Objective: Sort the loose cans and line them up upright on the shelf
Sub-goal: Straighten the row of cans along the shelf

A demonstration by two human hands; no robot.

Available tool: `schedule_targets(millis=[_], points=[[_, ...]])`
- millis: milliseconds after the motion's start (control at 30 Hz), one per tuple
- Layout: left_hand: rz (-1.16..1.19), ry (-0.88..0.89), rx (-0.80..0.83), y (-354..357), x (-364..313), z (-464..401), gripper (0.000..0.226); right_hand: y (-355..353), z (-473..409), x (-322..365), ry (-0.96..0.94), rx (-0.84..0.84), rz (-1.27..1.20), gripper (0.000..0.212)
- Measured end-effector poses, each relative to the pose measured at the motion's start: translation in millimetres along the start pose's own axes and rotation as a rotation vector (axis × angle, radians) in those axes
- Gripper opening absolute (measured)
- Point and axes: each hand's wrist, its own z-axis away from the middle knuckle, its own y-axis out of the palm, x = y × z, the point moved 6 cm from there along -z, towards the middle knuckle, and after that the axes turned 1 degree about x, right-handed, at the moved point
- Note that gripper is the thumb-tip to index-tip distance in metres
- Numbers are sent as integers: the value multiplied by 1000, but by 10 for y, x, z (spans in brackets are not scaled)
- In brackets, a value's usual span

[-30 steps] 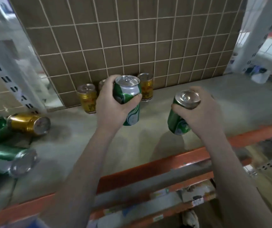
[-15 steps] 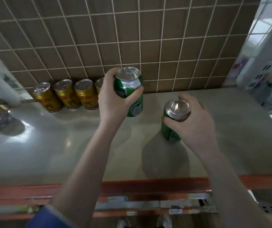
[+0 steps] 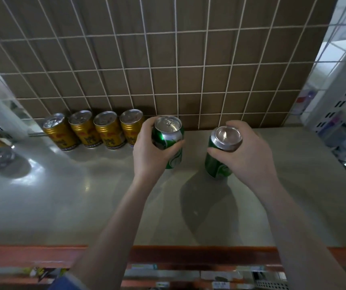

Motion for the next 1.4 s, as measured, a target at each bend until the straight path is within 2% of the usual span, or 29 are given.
schedule_targets(millis=[367, 600, 767, 867, 1000, 1200, 1300, 1400], points=[[16, -18, -56, -177, 234, 132, 71, 376, -759, 240, -132, 173, 60, 66], [41, 2, -74, -258, 306, 158, 71, 666, -946, 307, -155, 201, 45, 69], [56, 18, -48, -264, 334, 170, 72, 744, -899, 125, -62, 223, -126, 97], [62, 17, -34, -262, 338, 166, 73, 881, -827, -141, 63, 286, -285, 88], [72, 33, -20, -269, 325, 166, 73, 1065, -765, -381, 150, 380, -180, 82], [73, 71, -25, -301, 326, 188, 73, 775, -835, -171, 15, 375, -168, 73], [73, 59, -18, -297, 328, 193, 73, 567, -895, -8, -139, 401, 4, 71], [79, 60, -36, -300, 334, 186, 71, 397, -963, 186, -224, 376, 41, 68]])
